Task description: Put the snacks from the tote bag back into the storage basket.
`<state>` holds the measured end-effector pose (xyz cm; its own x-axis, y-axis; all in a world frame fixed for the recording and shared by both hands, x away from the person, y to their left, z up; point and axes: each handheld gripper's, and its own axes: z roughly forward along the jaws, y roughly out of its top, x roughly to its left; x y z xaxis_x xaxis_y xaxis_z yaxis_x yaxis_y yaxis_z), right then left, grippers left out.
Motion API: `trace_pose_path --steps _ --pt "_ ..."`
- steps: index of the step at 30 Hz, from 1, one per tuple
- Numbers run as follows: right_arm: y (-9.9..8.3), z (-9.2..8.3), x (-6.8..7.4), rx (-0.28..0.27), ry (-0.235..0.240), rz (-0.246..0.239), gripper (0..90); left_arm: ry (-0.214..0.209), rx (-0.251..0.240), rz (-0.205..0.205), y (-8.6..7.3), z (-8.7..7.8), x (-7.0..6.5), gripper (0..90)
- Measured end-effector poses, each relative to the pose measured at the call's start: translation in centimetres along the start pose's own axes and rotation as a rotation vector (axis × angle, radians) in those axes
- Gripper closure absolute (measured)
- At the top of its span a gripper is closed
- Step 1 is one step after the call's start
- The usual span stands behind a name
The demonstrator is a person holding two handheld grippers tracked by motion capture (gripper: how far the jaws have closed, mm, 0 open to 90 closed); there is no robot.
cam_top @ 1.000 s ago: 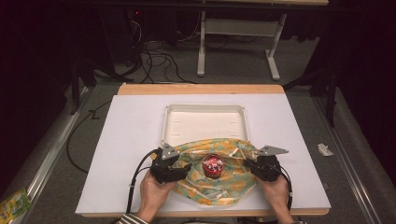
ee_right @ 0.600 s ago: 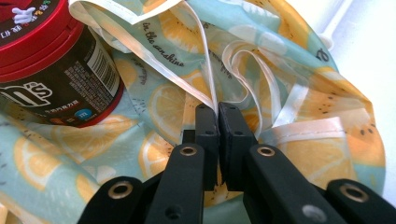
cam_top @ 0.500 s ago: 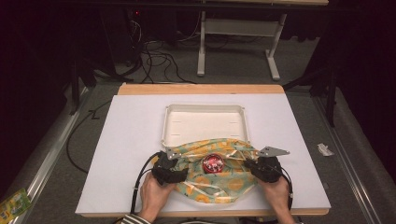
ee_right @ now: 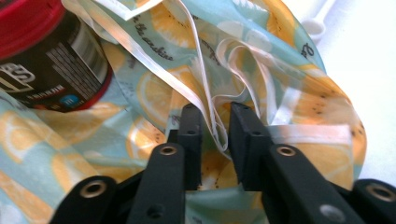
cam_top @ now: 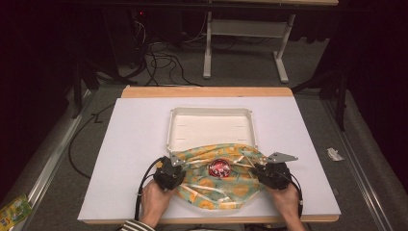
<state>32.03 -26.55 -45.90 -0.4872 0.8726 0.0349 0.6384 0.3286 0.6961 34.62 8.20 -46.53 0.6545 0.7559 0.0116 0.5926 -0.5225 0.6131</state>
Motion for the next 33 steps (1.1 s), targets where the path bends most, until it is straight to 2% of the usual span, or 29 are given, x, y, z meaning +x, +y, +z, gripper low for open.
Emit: trace_pose_path --steps 4,13,14,20,23,26,27,33 --pt "-0.3 -0.1 0.1 0.008 -0.019 -0.008 71.7 0.009 -0.011 0.011 -0.1 -0.1 0.2 90.0" --pt "-1.6 -0.1 0.0 0.05 -0.084 -0.029 68.8 0.011 -0.059 -0.033 -0.3 -1.1 1.6 90.0" --pt "-1.9 -0.2 0.0 0.038 -0.088 -0.037 68.7 0.009 -0.06 -0.037 -0.3 -1.1 1.8 90.0" --pt "-2.5 -0.7 -0.5 0.028 -0.091 -0.012 67.9 -0.002 -0.076 -0.04 -0.7 -0.9 1.8 89.8" --pt "-2.5 -0.9 -0.6 0.034 -0.088 0.002 62.6 -0.024 -0.085 -0.031 -1.0 -0.7 1.6 89.7" --pt "-2.3 -1.8 -0.4 -0.003 -0.073 0.009 60.6 -0.046 -0.095 -0.028 -1.1 -0.7 1.6 89.7" --pt "-2.0 -2.4 -0.2 -0.03 -0.068 0.003 59.5 -0.048 -0.095 -0.026 -1.1 -0.7 1.6 89.7" --pt "-0.5 -4.3 0.2 -0.095 -0.05 -0.013 58.8 -0.07 -0.111 -0.022 -1.1 -0.7 1.5 89.7"
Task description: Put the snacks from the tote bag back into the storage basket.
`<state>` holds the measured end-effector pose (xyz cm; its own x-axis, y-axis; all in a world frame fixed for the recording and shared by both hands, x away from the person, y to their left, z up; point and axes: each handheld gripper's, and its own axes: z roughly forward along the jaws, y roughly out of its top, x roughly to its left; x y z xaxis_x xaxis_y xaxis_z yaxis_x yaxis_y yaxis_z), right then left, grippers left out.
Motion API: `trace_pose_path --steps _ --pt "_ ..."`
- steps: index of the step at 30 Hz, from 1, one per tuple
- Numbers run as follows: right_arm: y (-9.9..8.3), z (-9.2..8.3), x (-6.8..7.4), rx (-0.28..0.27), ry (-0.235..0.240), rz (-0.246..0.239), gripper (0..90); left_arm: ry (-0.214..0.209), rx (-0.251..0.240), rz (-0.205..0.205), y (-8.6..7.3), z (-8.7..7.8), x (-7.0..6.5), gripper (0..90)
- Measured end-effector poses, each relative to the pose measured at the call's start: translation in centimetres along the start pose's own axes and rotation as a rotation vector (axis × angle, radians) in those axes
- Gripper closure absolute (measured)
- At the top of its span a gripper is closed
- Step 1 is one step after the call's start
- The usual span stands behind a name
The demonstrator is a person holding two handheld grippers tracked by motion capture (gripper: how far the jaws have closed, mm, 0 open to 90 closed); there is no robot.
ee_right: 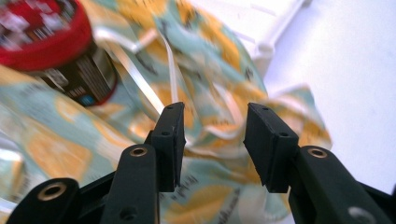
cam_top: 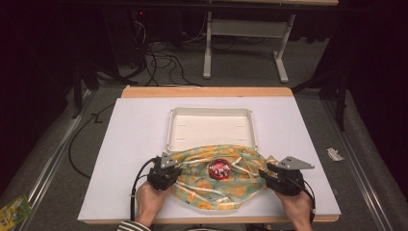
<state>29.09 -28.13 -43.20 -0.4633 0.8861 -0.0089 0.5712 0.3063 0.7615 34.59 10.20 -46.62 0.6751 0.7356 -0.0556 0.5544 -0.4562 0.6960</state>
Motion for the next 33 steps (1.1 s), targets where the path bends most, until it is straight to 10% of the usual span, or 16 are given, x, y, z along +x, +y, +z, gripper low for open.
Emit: trace_pose_path --steps 8,16,33 --pt "1.7 0.5 1.8 -0.006 0.121 -0.046 85.3 -0.012 -0.018 0.0 0.0 -0.1 0.0 89.8" --pt "2.2 4.4 3.7 0.077 0.17 -0.11 90.0 -0.015 -0.035 -0.001 0.1 -0.5 0.2 89.7" --pt "0.9 6.5 2.1 0.173 0.067 -0.084 90.0 0.006 -0.072 -0.01 0.5 -1.3 1.0 89.7"
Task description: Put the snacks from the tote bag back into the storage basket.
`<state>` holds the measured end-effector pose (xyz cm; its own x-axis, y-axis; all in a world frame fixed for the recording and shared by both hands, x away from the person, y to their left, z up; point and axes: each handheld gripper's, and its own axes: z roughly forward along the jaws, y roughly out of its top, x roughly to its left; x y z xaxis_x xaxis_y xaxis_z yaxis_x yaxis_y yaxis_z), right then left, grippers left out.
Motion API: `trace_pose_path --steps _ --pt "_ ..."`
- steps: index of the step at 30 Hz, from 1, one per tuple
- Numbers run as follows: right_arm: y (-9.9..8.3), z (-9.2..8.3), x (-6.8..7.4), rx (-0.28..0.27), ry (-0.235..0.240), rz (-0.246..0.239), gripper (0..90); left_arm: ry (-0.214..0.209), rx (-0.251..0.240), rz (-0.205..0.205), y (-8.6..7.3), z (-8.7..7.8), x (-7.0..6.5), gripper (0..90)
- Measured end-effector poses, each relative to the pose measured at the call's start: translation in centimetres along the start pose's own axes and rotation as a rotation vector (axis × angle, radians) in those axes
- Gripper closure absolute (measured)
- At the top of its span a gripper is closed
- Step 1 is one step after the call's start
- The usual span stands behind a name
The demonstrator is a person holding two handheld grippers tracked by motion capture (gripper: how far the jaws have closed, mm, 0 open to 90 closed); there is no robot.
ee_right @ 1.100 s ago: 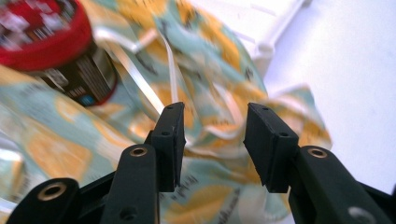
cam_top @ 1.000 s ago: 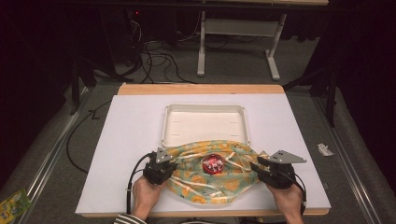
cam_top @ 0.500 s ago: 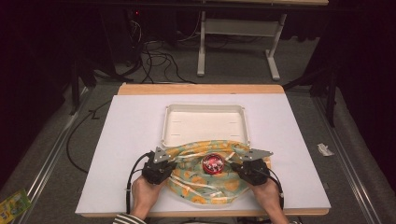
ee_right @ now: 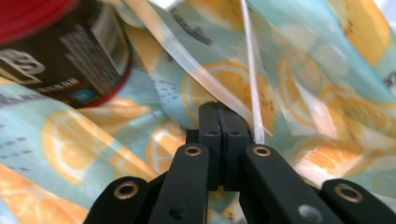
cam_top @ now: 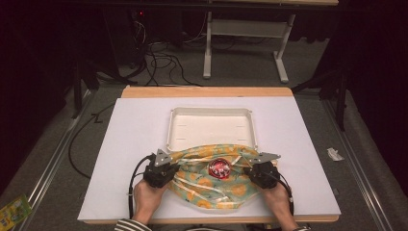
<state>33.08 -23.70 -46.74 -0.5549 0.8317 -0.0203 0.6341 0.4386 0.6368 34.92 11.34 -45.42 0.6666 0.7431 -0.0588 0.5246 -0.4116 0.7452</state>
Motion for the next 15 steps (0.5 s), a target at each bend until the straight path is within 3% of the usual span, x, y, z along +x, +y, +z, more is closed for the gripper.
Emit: trace_pose_path --steps 4,9,15 --pt "-0.4 -0.1 -0.4 -0.01 -0.004 0.017 90.0 0.02 0.006 0.002 0.2 -0.1 0.6 89.6" --pt "-0.6 -0.2 -0.7 -0.015 -0.001 0.03 90.0 0.021 0.027 -0.028 0.2 0.3 1.4 88.0" --pt "-0.6 -0.2 -0.6 -0.014 -0.004 0.029 90.0 0.002 0.009 -0.015 0.3 -0.4 0.2 78.8"
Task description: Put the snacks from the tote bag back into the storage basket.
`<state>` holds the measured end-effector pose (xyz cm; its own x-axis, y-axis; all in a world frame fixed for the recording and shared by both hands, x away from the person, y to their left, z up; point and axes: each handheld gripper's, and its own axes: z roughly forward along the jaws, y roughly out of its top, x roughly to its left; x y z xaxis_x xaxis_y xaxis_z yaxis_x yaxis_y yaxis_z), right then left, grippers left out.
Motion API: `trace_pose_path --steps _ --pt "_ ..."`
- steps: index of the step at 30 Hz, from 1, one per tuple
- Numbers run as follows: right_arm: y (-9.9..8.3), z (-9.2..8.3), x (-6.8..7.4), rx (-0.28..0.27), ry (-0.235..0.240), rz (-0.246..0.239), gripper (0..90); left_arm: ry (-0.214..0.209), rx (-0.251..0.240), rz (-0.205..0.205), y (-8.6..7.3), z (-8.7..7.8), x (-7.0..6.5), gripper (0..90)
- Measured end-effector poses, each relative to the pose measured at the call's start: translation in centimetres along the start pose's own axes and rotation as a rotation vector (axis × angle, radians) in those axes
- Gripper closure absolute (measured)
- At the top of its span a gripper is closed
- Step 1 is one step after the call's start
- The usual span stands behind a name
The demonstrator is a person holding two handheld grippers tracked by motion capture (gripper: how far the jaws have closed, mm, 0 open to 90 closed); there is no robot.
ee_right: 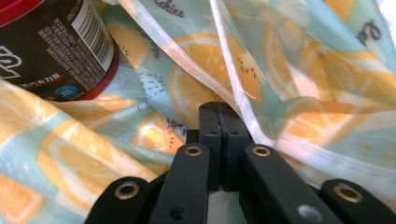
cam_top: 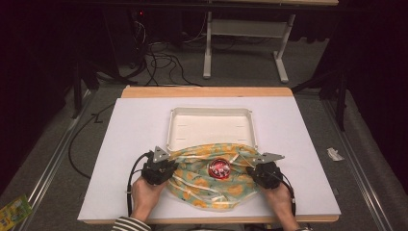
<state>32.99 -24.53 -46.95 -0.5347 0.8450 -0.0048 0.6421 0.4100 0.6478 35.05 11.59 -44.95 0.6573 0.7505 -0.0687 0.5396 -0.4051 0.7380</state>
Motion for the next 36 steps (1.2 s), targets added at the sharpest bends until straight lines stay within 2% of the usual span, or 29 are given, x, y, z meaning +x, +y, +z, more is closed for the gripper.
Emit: trace_pose_path --steps 4,10,12,15,20,23,26,29,33,36 --pt "0.0 0.0 0.0 0.0 0.0 0.0 90.0 -0.029 -0.019 0.011 0.1 -1.0 -0.8 75.5" --pt "0.0 0.0 0.1 -0.002 0.002 0.001 90.0 -0.079 -0.055 0.044 0.8 -2.1 -2.3 75.7" --pt "0.0 0.0 0.1 0.0 0.0 0.002 90.0 -0.109 -0.051 0.057 1.1 -1.9 -2.9 75.9" --pt "0.0 0.0 0.1 0.001 0.002 0.002 90.0 -0.131 -0.036 0.075 1.5 -1.0 -3.8 75.7" --pt "0.0 0.0 0.1 0.001 0.002 -0.001 90.0 -0.142 0.004 0.068 2.0 1.1 -4.4 72.8" --pt "0.0 0.0 0.1 0.001 0.002 -0.002 90.0 -0.128 0.036 0.05 2.0 2.3 -4.3 72.1" --pt "0.0 0.0 0.1 0.0 0.003 -0.002 90.0 -0.095 0.07 0.044 1.8 3.2 -4.1 71.1" --pt "0.0 0.0 0.1 0.0 0.003 -0.002 90.0 -0.056 0.104 0.045 1.6 3.7 -3.7 69.0" --pt "0.0 0.0 0.1 -0.002 -0.001 -0.004 90.0 -0.023 0.154 0.022 1.3 4.3 -3.1 67.2" --pt "0.1 0.0 0.2 0.002 -0.003 -0.01 90.0 0.016 0.153 0.027 1.4 4.4 -3.1 66.7"
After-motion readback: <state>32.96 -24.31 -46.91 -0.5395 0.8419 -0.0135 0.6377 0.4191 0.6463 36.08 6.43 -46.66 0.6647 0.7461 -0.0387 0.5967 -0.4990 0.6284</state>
